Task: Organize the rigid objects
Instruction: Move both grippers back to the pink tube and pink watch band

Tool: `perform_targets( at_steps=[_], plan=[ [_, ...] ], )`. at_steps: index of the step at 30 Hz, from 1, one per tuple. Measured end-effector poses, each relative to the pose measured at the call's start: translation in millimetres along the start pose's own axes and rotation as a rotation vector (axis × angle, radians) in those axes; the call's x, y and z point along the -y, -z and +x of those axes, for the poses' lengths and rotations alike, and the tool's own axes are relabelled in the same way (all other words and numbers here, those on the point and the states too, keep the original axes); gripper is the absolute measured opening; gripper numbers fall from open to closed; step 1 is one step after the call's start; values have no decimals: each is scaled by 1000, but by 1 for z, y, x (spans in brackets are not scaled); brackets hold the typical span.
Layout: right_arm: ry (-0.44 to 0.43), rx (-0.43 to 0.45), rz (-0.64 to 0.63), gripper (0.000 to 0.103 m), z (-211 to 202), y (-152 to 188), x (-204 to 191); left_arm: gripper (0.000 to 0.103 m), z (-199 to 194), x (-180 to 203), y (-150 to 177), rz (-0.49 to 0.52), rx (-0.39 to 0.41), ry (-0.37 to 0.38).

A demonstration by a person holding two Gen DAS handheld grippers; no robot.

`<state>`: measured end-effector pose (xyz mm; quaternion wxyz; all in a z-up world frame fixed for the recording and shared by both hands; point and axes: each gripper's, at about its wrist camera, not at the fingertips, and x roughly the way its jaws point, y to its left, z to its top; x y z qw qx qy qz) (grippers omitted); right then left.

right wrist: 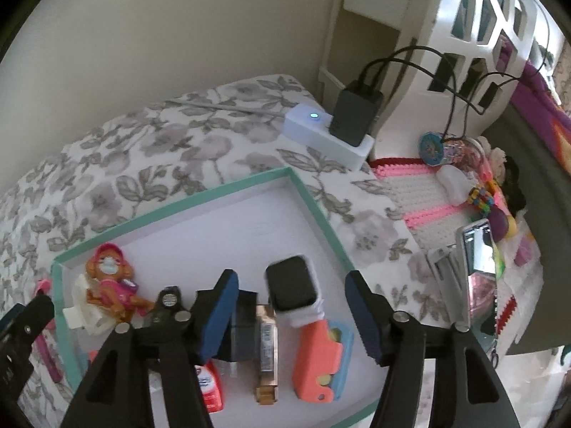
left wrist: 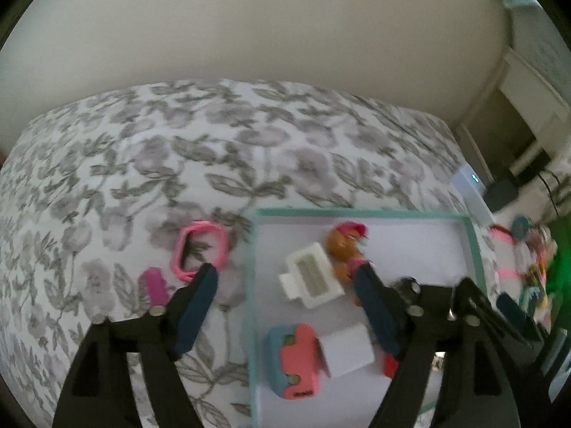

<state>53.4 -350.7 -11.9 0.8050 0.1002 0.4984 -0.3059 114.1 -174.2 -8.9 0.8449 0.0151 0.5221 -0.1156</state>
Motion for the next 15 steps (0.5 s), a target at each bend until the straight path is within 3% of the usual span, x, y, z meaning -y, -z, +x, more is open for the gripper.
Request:
perform_targets(
  at_steps=[3,5,8,15],
  plan=[
    [-6,-5,-20,71,1,1,-7,82,1,-15,-2,-48,16,-39],
    [-15,-2,-26,73,0,2,-10,88,2,-25,-2,-76,20,-52],
    [-31,8,-31,82,-4,2,-15,89,4,-39,-2,-115,17,-60],
    [-82,12,-72,89,-10,4,-34,89,10,-73,-2,-178,-3,-89]
  ],
)
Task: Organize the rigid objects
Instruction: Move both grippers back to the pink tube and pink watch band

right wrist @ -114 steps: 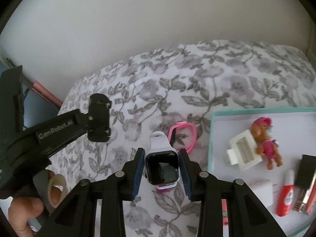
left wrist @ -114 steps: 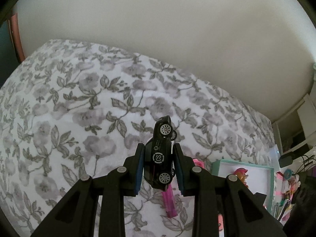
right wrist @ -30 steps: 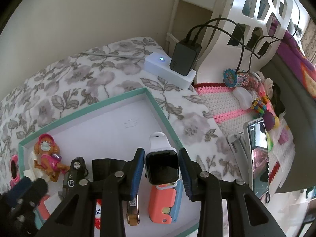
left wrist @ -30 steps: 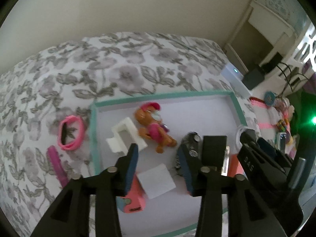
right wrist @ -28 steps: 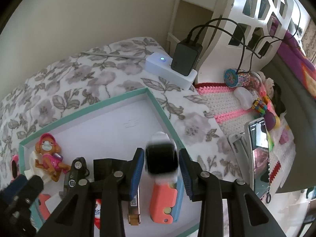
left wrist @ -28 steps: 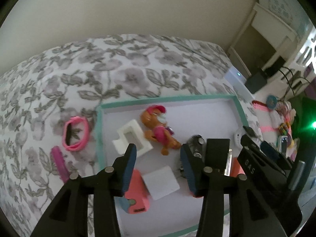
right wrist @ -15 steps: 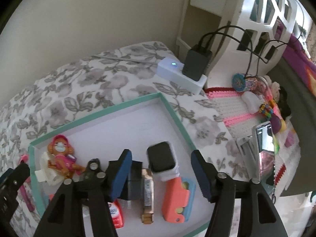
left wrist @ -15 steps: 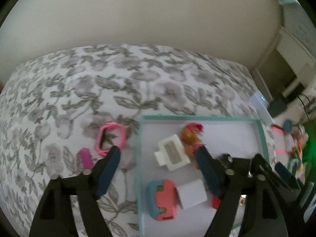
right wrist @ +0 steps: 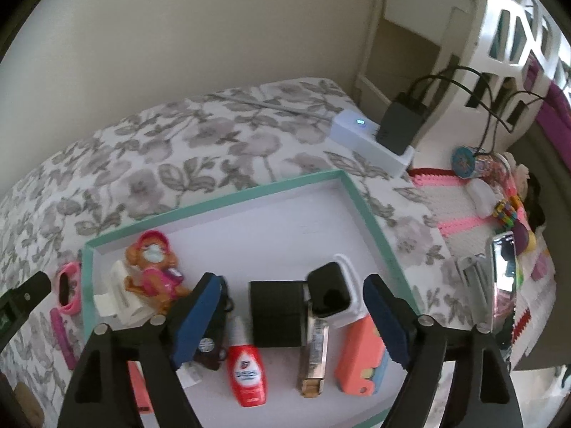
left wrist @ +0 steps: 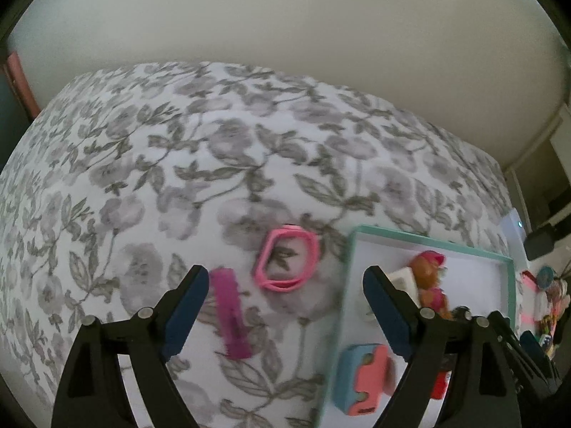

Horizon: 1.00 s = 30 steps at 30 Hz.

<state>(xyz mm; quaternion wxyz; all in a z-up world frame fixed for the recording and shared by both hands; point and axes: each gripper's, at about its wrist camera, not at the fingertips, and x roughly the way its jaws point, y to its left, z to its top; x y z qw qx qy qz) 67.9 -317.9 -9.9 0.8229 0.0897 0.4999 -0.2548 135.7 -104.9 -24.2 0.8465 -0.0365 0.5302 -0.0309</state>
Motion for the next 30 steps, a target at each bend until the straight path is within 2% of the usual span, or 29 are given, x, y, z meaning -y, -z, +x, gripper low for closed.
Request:
perform_targets(
  at_steps=[4,6,14,21,30],
  plan=[
    [-30,-3,-23,92,-2,1,-12,89,4,-27,-4,-52,1,-33],
    [-51,-7,-32,98,-4,2,-18,89,5,-38,-7,-72,0,-45],
    [-170,-10,-89,103,-14,5,-54,89,0,-91,-13,-176,37,-86],
    [-239,-20,-178,103,-22,14,-97,89,-1,-105,-15,-190,30,-79],
    [-265,-42,-252,103,-21,25,-136,89,-1,-123,-13,-197,27,-85]
  ],
)
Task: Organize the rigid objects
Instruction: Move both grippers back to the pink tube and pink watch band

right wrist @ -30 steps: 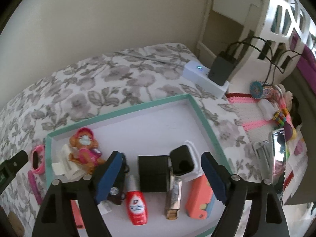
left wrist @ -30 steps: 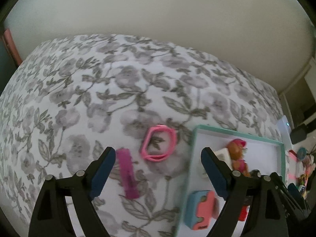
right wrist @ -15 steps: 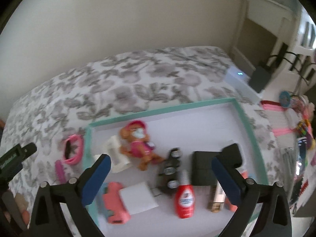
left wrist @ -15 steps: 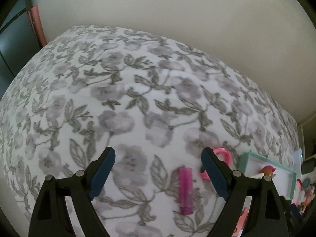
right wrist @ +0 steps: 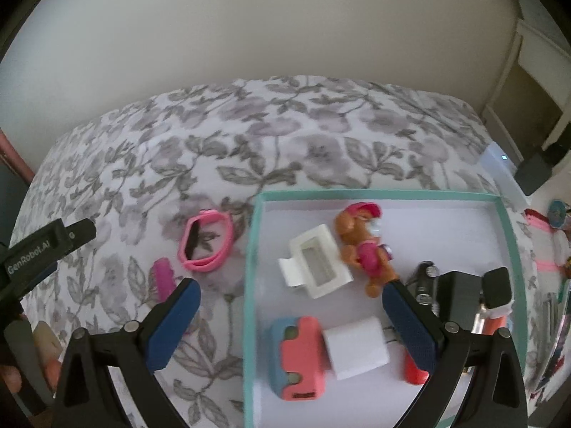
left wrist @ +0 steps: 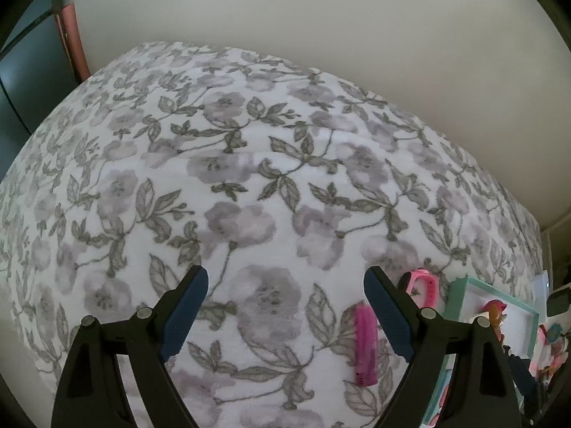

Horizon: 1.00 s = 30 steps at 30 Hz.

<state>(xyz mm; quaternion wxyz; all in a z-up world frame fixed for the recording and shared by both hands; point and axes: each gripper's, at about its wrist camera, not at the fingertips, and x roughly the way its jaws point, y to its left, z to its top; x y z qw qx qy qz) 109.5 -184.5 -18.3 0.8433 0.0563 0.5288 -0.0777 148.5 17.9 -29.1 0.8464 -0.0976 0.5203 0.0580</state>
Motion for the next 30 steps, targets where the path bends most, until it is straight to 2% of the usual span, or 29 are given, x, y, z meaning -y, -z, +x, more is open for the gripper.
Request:
perform_targets(
  at_steps=[4,9,13,22,30],
  plan=[
    [-6,-4,-27,103,2,0,-12,89,4,0,0,5,-14,9],
    [8,-14,-42,103,6,2,-14,89,12,16,6,65,-44,18],
    [14,-20,-33,103,7,3,-10,89,29,34,18,130,-101,26],
    [47,-31,4,103,11,3,6,89,62,55,38,193,-216,48],
    [63,-35,16,103,12,3,13,89,68,70,47,291,-229,-16]
  ],
)
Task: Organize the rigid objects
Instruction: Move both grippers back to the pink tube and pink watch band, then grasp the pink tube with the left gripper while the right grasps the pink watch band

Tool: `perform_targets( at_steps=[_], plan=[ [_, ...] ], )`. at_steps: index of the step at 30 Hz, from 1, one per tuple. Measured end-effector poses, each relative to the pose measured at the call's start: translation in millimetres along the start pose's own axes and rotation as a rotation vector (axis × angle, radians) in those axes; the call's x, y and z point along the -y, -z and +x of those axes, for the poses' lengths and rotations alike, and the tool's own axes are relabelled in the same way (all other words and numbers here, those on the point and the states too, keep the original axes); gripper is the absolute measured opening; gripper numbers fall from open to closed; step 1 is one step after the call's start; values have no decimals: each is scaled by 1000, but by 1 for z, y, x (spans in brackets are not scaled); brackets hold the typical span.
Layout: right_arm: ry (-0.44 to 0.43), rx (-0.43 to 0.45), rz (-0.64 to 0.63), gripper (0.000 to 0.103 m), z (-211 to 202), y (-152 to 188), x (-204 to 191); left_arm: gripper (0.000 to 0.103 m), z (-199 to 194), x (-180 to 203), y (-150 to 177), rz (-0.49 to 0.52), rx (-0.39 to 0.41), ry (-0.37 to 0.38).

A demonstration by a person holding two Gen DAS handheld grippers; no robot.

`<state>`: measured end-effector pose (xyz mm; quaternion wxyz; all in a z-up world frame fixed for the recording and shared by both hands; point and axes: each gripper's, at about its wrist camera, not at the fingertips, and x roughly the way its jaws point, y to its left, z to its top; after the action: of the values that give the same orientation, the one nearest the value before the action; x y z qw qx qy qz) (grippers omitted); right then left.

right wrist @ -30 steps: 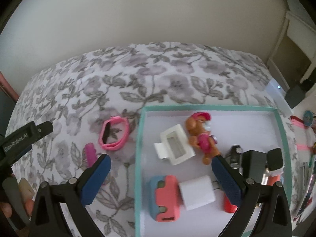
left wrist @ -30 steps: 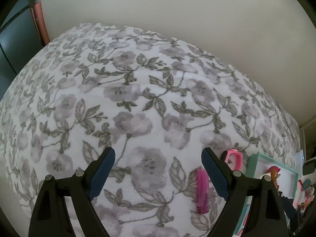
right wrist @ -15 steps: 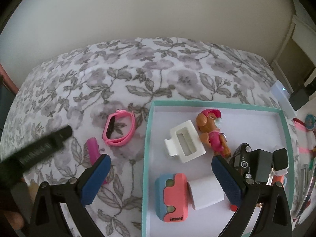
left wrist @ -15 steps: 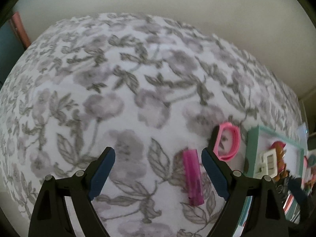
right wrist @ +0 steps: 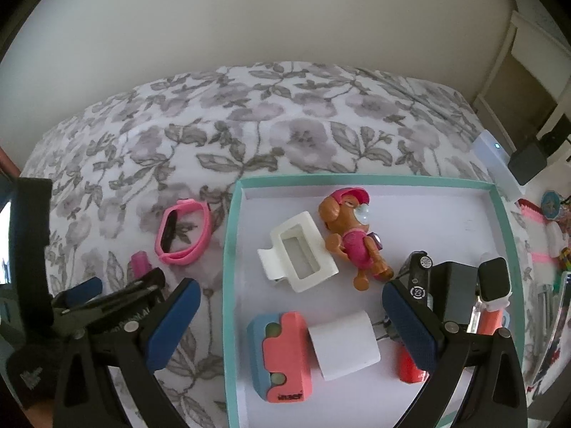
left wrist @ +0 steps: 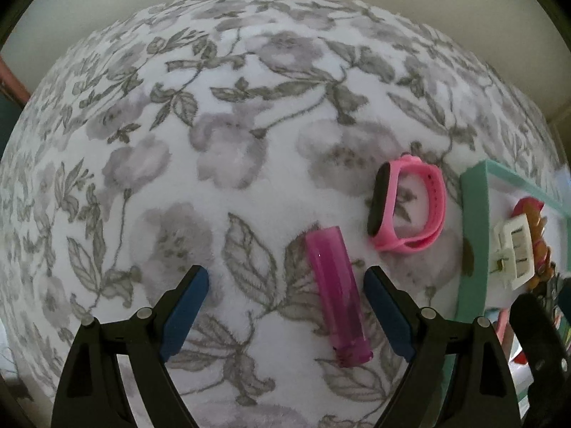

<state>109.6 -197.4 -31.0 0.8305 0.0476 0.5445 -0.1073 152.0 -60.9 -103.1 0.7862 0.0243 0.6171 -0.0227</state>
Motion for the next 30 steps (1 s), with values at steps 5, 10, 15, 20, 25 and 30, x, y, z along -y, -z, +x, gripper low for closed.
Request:
perform_targets(
  at_steps=[5,10,15,20,25,30],
  plan=[
    [0,-4,12,103,1,0,2,85,-3,5,0,38,-13,-19],
    [1,-5,17,103,1,0,4,63,-7,12,0,58,-26,16],
    [-1,-6,14,103,1,0,3,40,-14,19,-4,64,-35,65],
    [8,-9,17,103,3,1,3,26,-21,24,-2,75,-42,108],
    [6,-7,23,103,4,2,4,22,-24,21,0,65,-32,103],
    [-28,21,38,103,-1,-4,-1,20,-23,7,-4,38,-13,61]
  ],
)
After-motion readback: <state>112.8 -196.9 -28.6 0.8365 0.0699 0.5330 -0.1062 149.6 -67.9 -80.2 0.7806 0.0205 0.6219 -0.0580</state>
